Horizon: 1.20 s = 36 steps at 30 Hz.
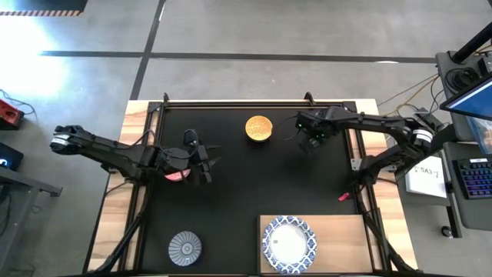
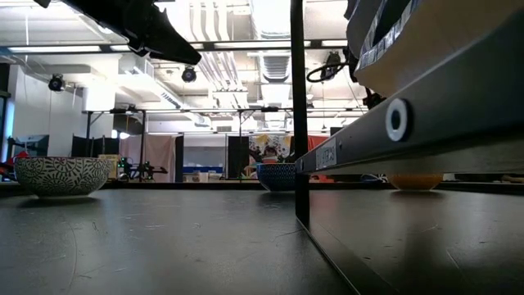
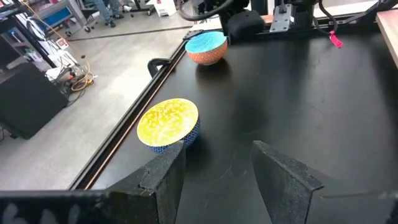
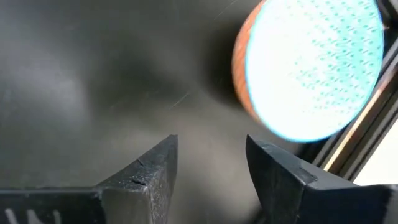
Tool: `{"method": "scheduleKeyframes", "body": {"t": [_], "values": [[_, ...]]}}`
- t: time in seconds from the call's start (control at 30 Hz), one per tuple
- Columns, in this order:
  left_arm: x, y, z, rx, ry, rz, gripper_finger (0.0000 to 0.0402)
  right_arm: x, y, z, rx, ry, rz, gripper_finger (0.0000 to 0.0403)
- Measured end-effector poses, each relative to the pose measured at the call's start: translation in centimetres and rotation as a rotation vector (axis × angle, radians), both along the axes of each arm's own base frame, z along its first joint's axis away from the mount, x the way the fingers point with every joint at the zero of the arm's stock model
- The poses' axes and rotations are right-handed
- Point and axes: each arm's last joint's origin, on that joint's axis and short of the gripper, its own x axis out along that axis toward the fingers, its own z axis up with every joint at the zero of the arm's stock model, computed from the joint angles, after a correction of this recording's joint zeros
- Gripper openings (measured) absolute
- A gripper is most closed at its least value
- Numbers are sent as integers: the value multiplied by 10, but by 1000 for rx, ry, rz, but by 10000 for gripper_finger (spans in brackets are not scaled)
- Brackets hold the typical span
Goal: Place and stack bowls onto a shelf
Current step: Put the blue bowl on the shelf
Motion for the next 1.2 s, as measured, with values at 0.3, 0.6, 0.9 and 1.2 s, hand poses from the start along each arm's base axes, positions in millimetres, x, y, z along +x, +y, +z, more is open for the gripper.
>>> {"method": "scheduleKeyframes", "body": {"t": [0.3,0.6,0.9,1.2], "values": [[0,0,0,-3,-2,1,169,-13,-27,-14,-36,-49,-71,178],[0,0,0,-1,0,0,169,-17,-36,-16,-45,-79,-106,164],[0,0,0,-1,0,-2,169,-18,-36,-29,-61,-105,-112,151],[0,0,0,8,5,-6,169,-20,-35,-38,-77,-125,-119,134]]}}
